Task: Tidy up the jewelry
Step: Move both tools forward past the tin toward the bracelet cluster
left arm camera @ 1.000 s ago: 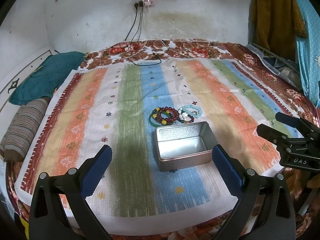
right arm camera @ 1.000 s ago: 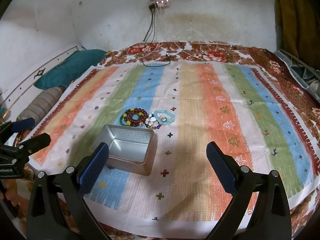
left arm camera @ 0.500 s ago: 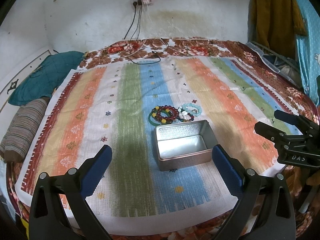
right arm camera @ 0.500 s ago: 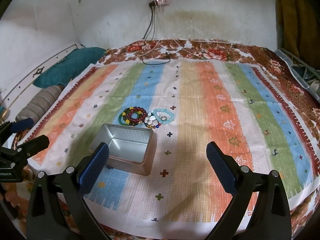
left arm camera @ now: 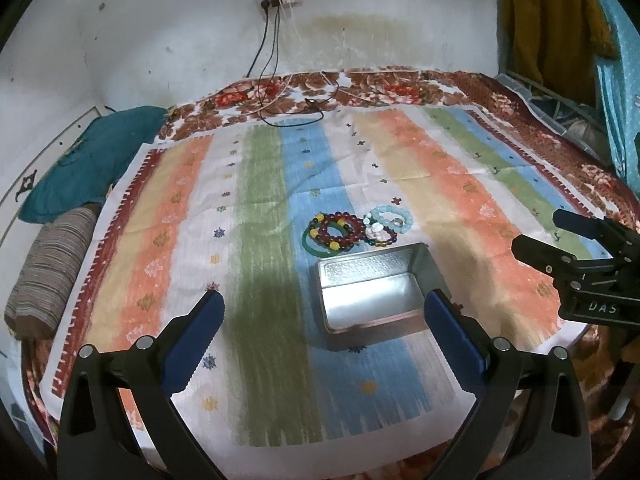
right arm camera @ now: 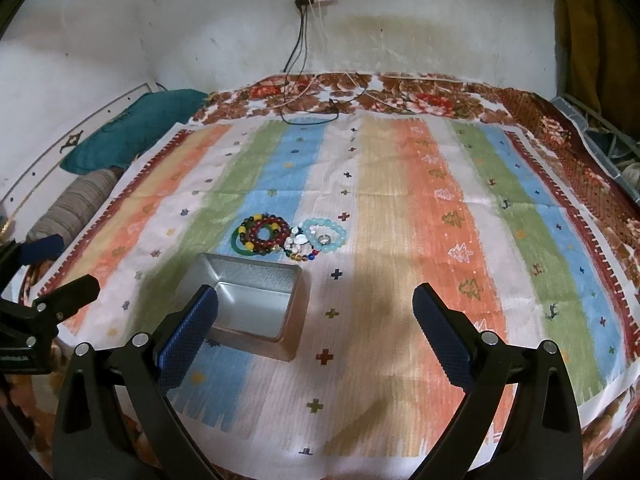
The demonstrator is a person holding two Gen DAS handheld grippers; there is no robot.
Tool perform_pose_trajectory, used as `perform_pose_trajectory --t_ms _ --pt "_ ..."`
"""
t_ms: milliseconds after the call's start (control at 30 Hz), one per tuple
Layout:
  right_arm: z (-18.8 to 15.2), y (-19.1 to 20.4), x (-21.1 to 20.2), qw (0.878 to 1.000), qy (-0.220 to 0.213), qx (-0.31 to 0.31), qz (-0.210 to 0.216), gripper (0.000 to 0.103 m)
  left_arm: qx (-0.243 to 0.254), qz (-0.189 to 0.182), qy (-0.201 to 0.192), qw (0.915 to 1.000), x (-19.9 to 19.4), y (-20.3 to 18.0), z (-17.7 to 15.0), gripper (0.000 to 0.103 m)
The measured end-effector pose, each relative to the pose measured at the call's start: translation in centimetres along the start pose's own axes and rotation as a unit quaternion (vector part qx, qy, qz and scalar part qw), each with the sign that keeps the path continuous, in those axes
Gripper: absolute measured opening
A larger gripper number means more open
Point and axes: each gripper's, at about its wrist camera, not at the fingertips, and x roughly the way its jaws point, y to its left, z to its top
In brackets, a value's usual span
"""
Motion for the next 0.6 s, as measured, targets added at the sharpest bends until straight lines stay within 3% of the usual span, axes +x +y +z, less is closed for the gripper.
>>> perform_pose_trajectory --t_ms 600 --pt "4.2 -0.9 4.1 0.999 0.042 0.014 -0.015 0.099 -0.078 -0.012 0.056 0.9953 5.5 2.9 4.7 0.097"
